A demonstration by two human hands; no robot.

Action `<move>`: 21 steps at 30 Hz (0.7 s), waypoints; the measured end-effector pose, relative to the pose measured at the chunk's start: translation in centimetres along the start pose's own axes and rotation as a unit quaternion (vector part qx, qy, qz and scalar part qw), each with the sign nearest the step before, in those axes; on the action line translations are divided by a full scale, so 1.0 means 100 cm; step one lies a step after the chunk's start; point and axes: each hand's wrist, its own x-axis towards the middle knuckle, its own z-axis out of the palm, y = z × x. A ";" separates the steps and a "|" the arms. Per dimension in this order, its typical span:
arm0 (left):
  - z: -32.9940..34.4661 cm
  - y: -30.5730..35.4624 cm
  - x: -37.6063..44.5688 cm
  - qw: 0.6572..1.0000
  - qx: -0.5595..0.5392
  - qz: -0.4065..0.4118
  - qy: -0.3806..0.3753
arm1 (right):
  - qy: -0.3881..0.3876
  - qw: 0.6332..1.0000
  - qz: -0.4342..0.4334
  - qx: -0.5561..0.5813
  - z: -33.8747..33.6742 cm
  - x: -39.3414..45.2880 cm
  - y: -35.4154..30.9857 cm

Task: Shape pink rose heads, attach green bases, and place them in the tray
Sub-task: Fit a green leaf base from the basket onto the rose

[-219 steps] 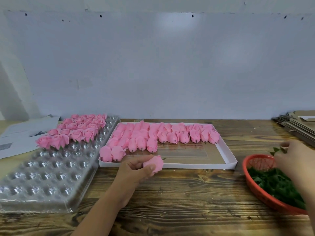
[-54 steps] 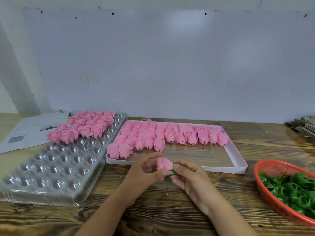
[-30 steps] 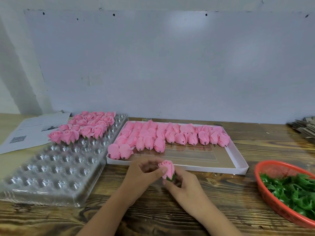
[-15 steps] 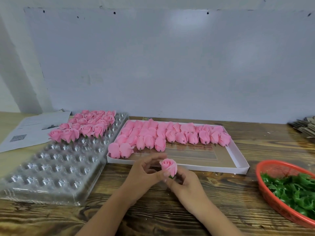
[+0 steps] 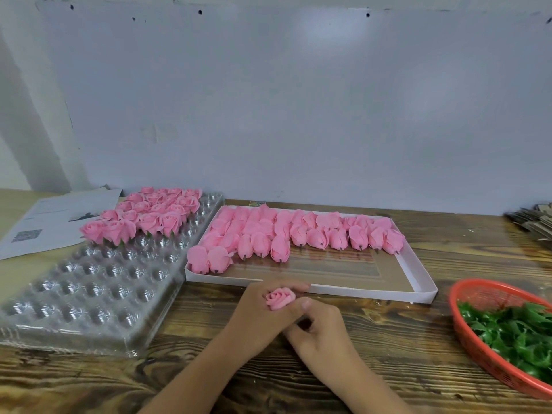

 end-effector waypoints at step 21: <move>-0.002 0.004 -0.001 0.999 -0.042 0.013 0.017 | 0.038 0.999 0.025 -0.028 0.002 -0.001 -0.002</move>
